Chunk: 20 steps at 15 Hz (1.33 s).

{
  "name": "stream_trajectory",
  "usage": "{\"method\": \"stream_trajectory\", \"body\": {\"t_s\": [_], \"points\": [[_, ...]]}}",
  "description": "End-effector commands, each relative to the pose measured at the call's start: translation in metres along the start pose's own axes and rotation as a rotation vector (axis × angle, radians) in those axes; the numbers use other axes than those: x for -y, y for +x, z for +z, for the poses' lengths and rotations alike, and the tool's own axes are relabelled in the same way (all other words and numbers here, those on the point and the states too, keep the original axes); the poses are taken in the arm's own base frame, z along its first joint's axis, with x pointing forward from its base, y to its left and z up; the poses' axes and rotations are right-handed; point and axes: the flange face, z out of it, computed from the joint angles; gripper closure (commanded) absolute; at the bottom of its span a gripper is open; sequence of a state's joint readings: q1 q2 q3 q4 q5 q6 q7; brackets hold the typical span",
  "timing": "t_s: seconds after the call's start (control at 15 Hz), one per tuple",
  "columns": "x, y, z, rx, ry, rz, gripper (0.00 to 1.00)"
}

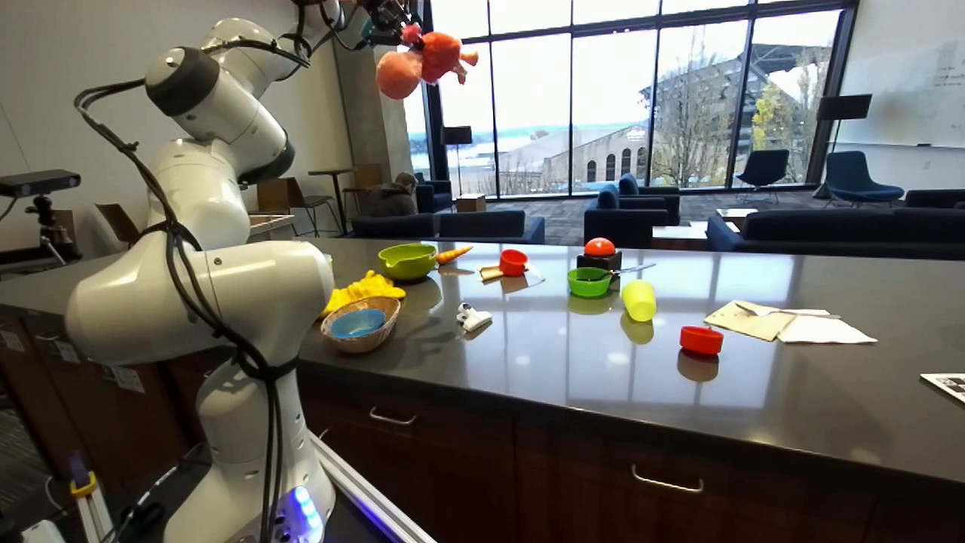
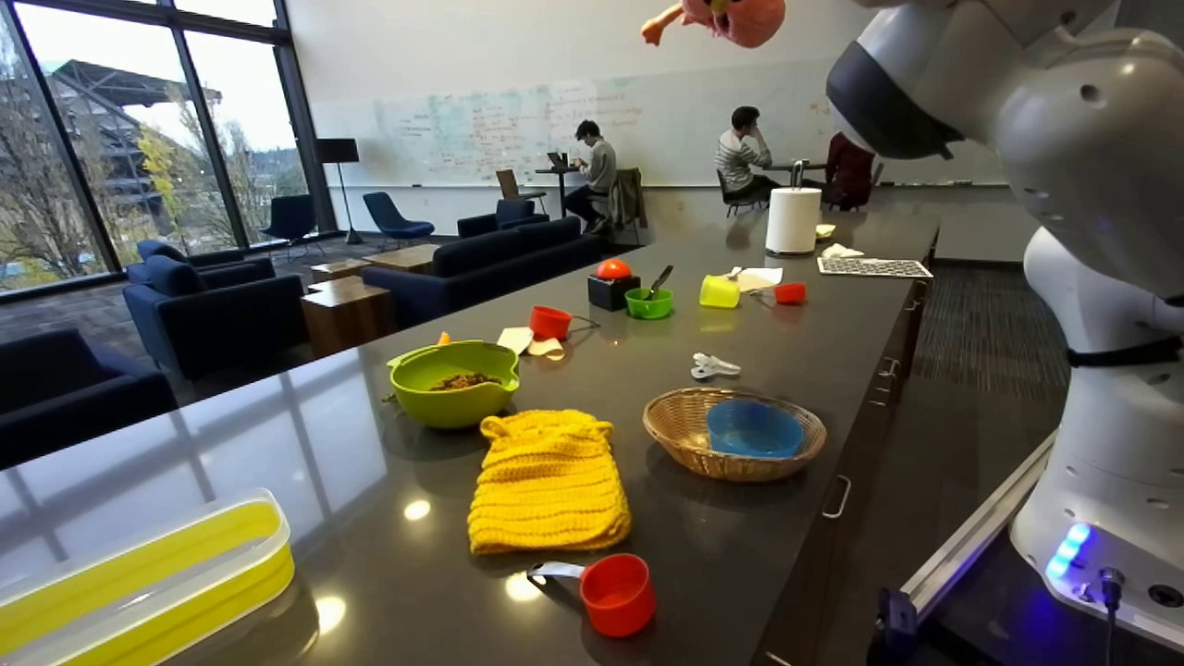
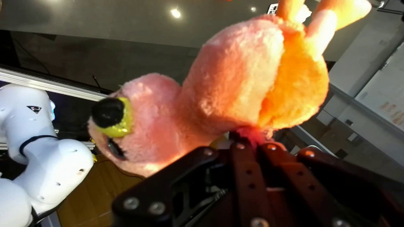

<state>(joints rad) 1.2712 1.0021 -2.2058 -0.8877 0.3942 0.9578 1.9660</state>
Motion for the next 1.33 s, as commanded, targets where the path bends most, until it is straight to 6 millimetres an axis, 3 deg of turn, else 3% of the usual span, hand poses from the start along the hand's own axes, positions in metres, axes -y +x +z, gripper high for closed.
{"method": "stream_trajectory", "body": {"t_s": [0.0, 0.13, 0.47, 0.8, 0.87, 1.07, 1.2, 1.27], "points": [[-0.004, 0.007, 0.015, -0.022, -0.08, 0.059, 0.99], [0.007, 0.0, 0.015, 0.086, -0.03, -0.108, 0.99], [0.029, -0.006, 0.016, 0.172, 0.099, -0.336, 0.99], [0.048, -0.012, 0.0, 0.233, 0.24, -0.547, 0.99], [0.036, -0.019, 0.008, 0.168, 0.202, -0.48, 0.96], [0.039, -0.02, 0.005, 0.186, 0.233, -0.523, 0.96], [0.044, -0.018, 0.006, 0.129, 0.222, -0.457, 0.99], [0.049, -0.015, 0.008, 0.171, 0.207, -0.562, 0.99]]}}
